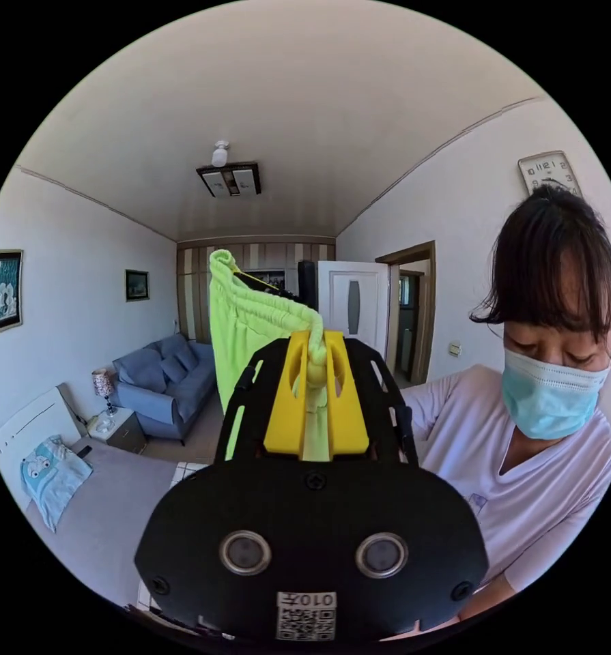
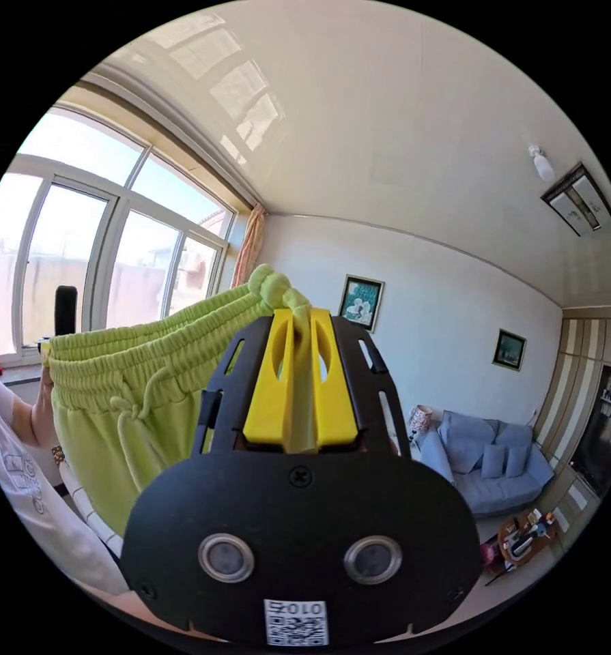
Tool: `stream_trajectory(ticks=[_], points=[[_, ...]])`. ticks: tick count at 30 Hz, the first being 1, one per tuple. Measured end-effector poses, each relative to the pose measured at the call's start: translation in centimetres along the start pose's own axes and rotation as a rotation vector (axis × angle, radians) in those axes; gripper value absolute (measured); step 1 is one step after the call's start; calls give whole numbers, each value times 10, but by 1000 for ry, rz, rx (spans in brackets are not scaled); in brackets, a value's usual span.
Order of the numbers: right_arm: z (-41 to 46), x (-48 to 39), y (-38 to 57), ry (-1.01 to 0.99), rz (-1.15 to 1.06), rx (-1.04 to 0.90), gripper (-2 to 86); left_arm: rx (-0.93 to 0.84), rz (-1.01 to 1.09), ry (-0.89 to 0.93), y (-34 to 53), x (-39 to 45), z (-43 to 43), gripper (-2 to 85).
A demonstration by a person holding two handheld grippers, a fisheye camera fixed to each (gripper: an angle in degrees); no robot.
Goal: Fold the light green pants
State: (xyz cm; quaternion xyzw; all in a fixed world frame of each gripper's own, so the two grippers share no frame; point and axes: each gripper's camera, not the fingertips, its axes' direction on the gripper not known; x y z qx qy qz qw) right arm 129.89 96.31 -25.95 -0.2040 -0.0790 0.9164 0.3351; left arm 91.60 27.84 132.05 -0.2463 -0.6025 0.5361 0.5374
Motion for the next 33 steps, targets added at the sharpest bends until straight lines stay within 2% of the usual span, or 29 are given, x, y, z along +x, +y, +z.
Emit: stream_trajectory(ticks=[2, 8, 10, 11, 13, 14, 16, 18, 22, 24, 26, 30, 33], points=[[31, -9, -6, -80, -16, 4, 48, 28, -3, -53, 5, 7, -16, 56], [212, -87, 26, -601, -94, -83, 52, 83, -148, -262, 84, 25, -109, 54], [299, -153, 64, -850, -133, -177, 52, 67, -231, -327, 125, 31, -136, 54], [320, -173, 77, -915, -147, -203, 52, 48, -301, -356, 159, 35, -154, 53], [395, -266, 142, -1079, -219, -355, 52, 6, -419, -404, 218, 44, -180, 52], [412, -292, 161, -1102, -240, -405, 52, -25, -515, -457, 265, 50, -197, 51], [470, -396, 246, -1149, -320, -627, 50, -54, -678, -541, 343, 59, -227, 50], [498, -468, 313, -1180, -364, -765, 50, -30, -955, -632, 460, 73, -273, 47], [523, -588, 448, -1199, -318, -1011, 50, -95, -1275, -741, 597, 104, -330, 43], [520, -620, 484, -1226, -277, -1042, 50, -235, -1382, -738, 649, 121, -352, 42], [517, -642, 503, -1217, -237, -1037, 50, -276, -1409, -727, 669, 134, -369, 41], [530, -671, 504, -1143, -111, -977, 51, -154, -1467, -766, 687, 159, -436, 41], [540, -695, 493, -1123, -113, -928, 52, -150, -1463, -789, 686, 169, -477, 42]])
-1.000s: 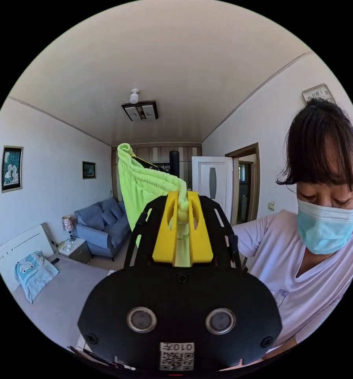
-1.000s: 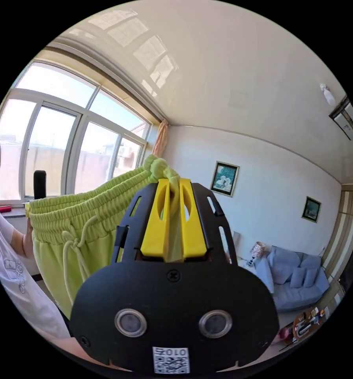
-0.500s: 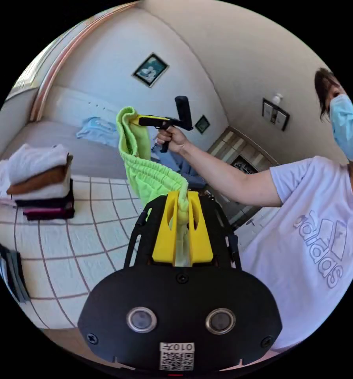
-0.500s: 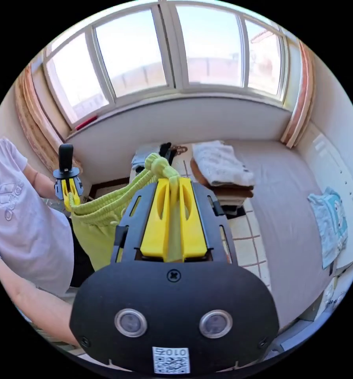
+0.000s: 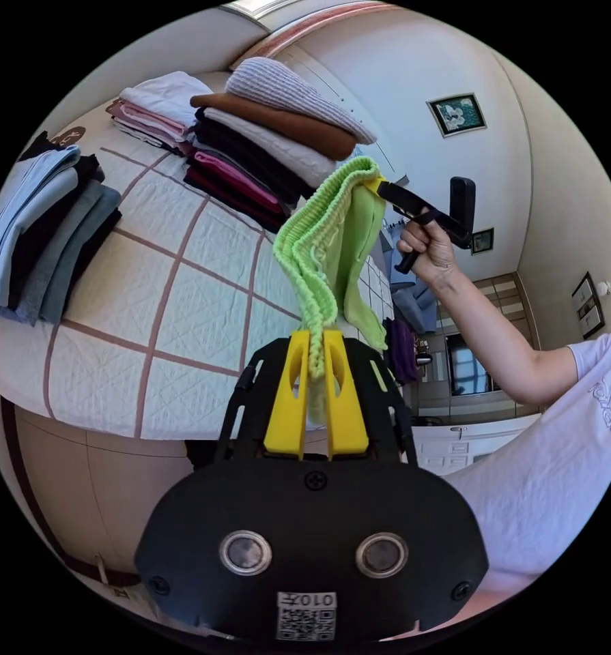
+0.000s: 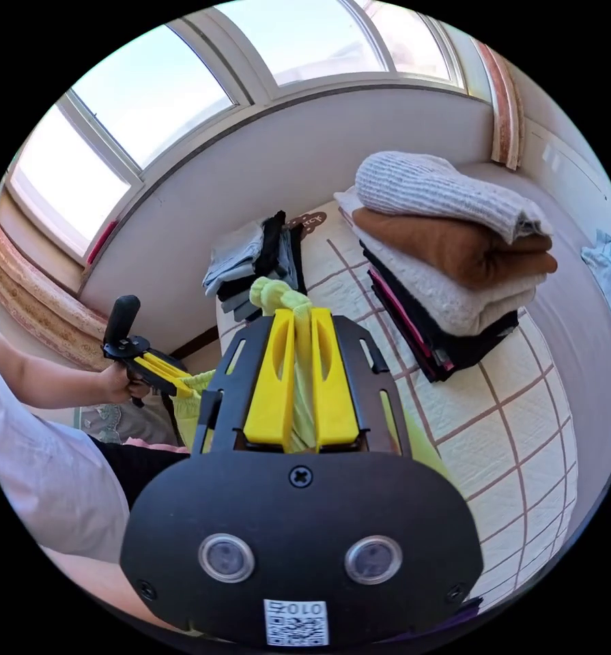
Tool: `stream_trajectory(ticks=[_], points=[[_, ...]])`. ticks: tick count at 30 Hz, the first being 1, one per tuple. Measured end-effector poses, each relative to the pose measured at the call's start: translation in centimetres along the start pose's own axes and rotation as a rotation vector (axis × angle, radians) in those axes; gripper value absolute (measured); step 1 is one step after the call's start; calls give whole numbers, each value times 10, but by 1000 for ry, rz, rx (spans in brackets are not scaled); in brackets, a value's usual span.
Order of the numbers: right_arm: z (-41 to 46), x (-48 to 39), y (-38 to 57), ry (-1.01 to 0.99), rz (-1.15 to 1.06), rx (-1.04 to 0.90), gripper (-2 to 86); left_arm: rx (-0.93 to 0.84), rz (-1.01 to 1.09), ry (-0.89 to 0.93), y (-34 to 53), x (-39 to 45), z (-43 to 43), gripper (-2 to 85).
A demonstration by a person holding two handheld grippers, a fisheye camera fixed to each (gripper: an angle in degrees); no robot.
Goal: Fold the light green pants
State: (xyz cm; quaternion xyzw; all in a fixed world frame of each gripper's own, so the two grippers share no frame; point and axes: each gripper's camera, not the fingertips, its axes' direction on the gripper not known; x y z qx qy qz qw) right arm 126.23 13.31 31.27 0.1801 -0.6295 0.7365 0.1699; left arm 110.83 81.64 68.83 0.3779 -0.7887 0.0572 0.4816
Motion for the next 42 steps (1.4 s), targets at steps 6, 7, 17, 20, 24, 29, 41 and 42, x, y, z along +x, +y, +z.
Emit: stream_trajectory(ticks=[6, 7, 17, 20, 24, 29, 41, 42], points=[[70, -12, -23, 20, -28, -18, 53, -10, -55, -103, 1, -55, -52, 41], [92, -11, -24, 53, -2, -55, 53, -14, -62, -122, 2, -62, -56, 41], [131, -7, 74, 27, 161, -92, 50, -158, -224, -329, 11, -154, -67, 38], [99, 2, 150, 19, 289, -20, 46, -128, -275, -331, 34, -166, -90, 31], [48, 16, 297, 109, 539, 79, 53, -59, -269, -406, 71, -171, -132, 12], [-3, 29, 457, 338, 848, 1, 70, -43, -100, -425, 87, -138, -162, 21], [-57, 122, 654, 465, 1211, 38, 93, -76, 75, -466, 28, -47, -27, 62], [-54, 131, 665, 474, 1235, 31, 101, -60, 8, -466, 29, -53, -20, 68]])
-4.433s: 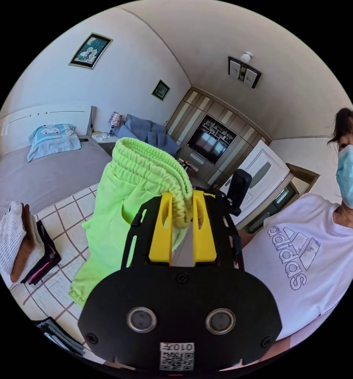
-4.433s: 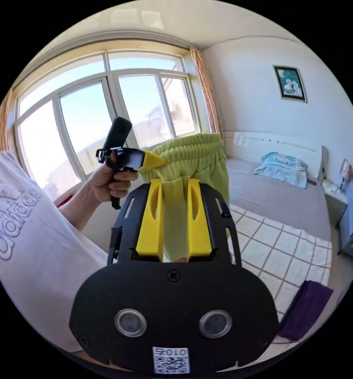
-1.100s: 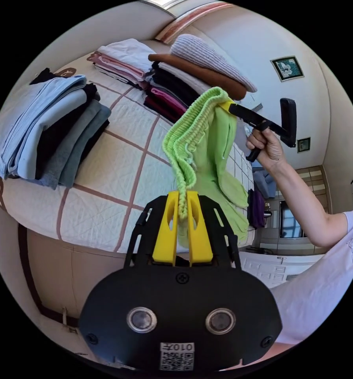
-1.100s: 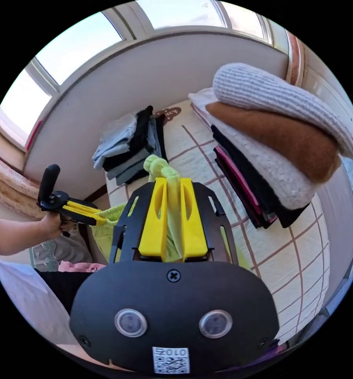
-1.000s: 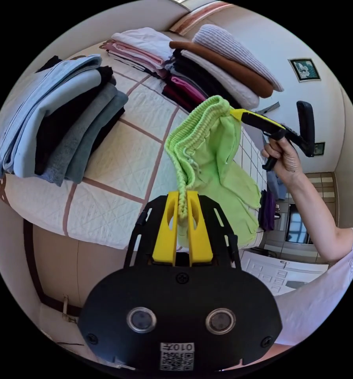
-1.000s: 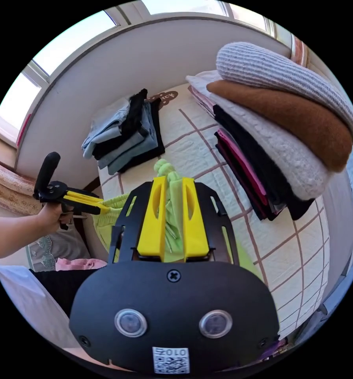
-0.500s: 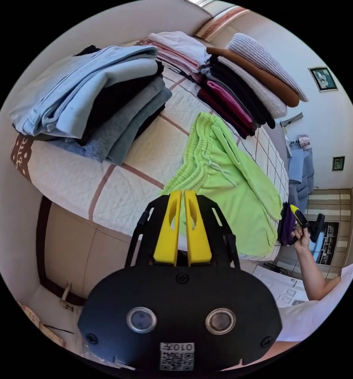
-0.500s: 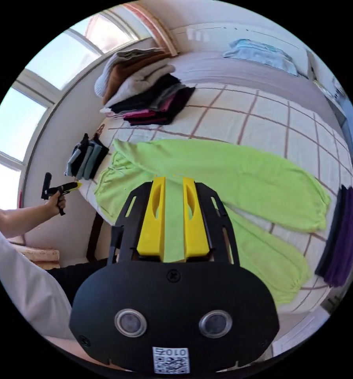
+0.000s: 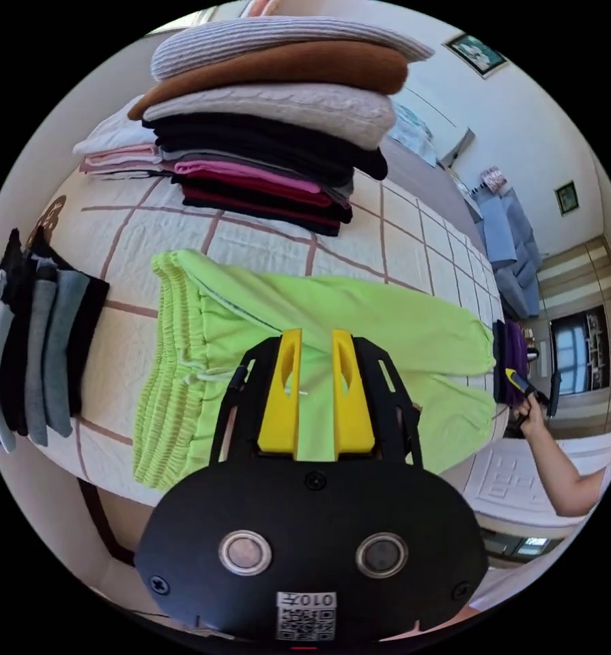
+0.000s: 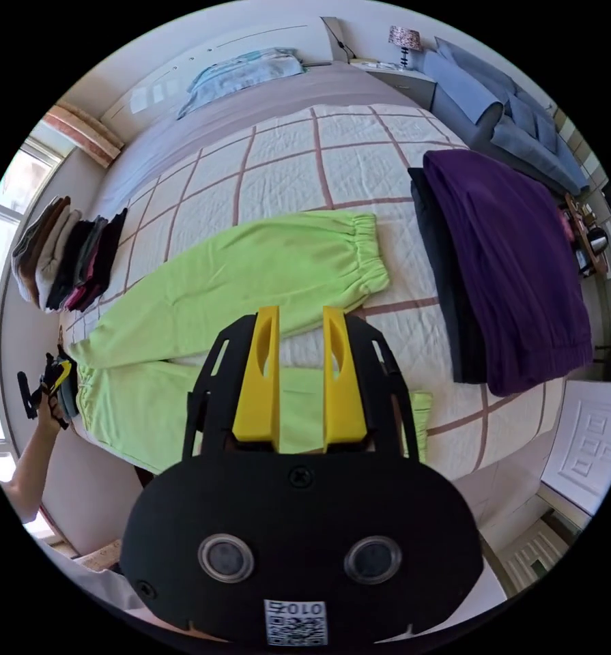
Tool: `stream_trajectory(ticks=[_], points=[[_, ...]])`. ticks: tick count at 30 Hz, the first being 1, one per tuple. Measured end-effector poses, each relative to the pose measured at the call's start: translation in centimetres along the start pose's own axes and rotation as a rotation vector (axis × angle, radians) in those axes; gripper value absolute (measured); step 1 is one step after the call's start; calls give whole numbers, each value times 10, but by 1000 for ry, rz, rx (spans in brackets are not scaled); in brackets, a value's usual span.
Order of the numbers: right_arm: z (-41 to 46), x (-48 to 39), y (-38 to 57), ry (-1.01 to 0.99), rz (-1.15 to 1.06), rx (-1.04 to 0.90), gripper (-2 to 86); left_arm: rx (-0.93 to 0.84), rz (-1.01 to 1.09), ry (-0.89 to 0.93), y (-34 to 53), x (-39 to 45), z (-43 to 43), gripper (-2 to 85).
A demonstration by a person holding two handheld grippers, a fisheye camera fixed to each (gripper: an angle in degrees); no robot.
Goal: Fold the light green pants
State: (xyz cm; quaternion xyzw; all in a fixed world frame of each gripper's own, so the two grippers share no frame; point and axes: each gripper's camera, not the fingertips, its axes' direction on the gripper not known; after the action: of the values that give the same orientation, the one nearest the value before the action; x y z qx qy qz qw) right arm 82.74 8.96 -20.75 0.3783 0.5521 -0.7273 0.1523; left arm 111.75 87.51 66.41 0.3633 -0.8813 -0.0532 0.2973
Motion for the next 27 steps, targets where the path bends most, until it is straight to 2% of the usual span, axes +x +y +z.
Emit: stream_trajectory(ticks=[5, 8, 10, 13, 15, 17, 20, 22, 25, 27], points=[[39, 36, -17, 17, 110, -76, 115, 16, -173, 5, 16, -5, 21, 72], [68, 54, -20, -37, 193, -132, 97, 2, -237, 3, 27, -8, 33, 53], [79, 61, -21, -27, 237, -165, 53, -9, -249, -14, 32, -7, 38, 31], [63, 58, -29, -72, 210, -153, 44, 13, -220, -31, 35, 2, 37, 8], [40, 52, -44, -179, 134, -88, 43, 159, -135, 74, 30, 14, 13, 4], [17, 48, -67, -246, 78, -24, 43, 266, -68, 81, 20, 23, -11, 3], [-23, 36, -109, -313, -8, 215, 48, 287, 47, 126, 4, 35, -34, 6], [-37, 24, -139, -370, -57, 310, 57, 274, 182, 28, 11, 55, -44, 12], [-37, 9, -163, -191, -76, 263, 71, 218, 353, -128, 43, 80, -41, 36], [-39, 3, -165, -189, -125, 258, 74, 168, 450, -190, 70, 91, -31, 52]])
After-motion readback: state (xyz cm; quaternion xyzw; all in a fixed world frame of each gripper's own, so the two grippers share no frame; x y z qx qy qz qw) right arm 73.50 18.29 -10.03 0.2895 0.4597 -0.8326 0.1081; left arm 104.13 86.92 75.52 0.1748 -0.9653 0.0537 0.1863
